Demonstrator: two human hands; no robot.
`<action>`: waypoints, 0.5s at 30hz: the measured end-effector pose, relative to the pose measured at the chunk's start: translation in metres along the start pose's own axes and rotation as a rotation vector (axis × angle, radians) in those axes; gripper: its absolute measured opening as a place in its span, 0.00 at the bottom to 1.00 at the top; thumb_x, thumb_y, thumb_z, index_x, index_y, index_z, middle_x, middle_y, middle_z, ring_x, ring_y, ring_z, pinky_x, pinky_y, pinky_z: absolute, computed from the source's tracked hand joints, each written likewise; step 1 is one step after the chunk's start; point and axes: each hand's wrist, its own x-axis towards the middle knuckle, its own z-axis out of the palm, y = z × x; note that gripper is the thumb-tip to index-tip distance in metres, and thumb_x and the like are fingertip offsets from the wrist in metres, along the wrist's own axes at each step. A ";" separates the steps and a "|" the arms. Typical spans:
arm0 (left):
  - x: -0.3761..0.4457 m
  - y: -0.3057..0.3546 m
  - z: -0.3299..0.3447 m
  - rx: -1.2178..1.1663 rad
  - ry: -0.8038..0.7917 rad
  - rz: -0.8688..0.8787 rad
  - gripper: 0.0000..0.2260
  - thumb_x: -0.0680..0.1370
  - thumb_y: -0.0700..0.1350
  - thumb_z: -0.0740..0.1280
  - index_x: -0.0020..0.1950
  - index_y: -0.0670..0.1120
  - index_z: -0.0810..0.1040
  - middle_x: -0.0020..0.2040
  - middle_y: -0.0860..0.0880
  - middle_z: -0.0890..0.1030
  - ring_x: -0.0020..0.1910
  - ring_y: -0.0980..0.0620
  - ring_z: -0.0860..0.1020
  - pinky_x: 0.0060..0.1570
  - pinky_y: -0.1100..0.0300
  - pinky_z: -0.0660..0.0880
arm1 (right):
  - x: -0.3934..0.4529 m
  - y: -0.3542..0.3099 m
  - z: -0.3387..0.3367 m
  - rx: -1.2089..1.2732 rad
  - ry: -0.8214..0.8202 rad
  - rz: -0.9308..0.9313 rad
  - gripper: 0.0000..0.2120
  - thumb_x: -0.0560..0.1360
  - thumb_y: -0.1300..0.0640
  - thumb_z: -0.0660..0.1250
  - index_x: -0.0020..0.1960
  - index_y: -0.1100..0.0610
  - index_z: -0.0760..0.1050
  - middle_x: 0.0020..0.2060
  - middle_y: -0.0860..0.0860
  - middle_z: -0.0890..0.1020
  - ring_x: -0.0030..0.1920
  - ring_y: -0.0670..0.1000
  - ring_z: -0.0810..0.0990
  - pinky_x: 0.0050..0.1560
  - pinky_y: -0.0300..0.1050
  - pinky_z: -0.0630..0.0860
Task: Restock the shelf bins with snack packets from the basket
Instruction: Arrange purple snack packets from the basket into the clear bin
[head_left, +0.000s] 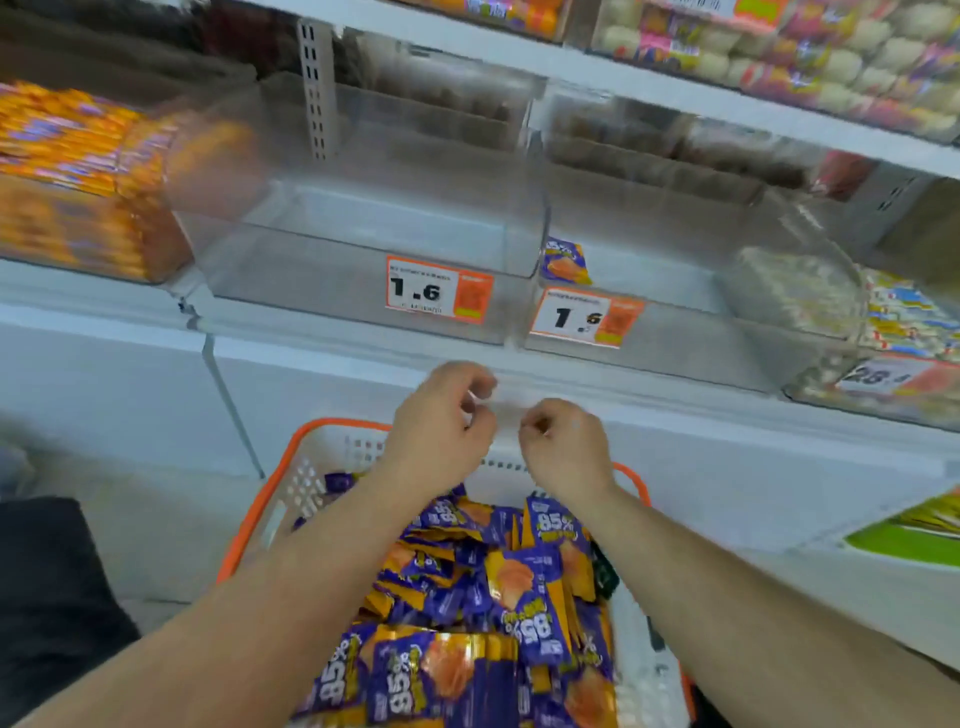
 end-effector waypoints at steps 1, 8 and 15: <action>-0.013 -0.011 0.005 -0.016 -0.065 -0.106 0.09 0.74 0.40 0.64 0.52 0.51 0.76 0.47 0.56 0.77 0.41 0.54 0.77 0.43 0.56 0.75 | -0.005 0.017 0.017 -0.078 -0.154 0.123 0.07 0.73 0.60 0.64 0.38 0.54 0.78 0.36 0.52 0.81 0.40 0.55 0.78 0.40 0.43 0.72; -0.063 -0.040 0.022 -0.028 -0.334 -0.398 0.07 0.80 0.40 0.61 0.56 0.49 0.74 0.53 0.52 0.76 0.42 0.59 0.72 0.39 0.68 0.66 | -0.045 0.104 0.072 -0.266 -0.452 0.437 0.21 0.73 0.62 0.63 0.66 0.56 0.76 0.62 0.57 0.78 0.53 0.56 0.80 0.47 0.50 0.82; -0.069 -0.043 0.025 -0.030 -0.339 -0.471 0.07 0.80 0.41 0.62 0.53 0.52 0.74 0.50 0.55 0.77 0.43 0.60 0.73 0.46 0.62 0.69 | -0.056 0.114 0.081 -0.474 -0.634 0.386 0.24 0.79 0.51 0.64 0.73 0.56 0.67 0.69 0.58 0.71 0.60 0.57 0.76 0.56 0.51 0.79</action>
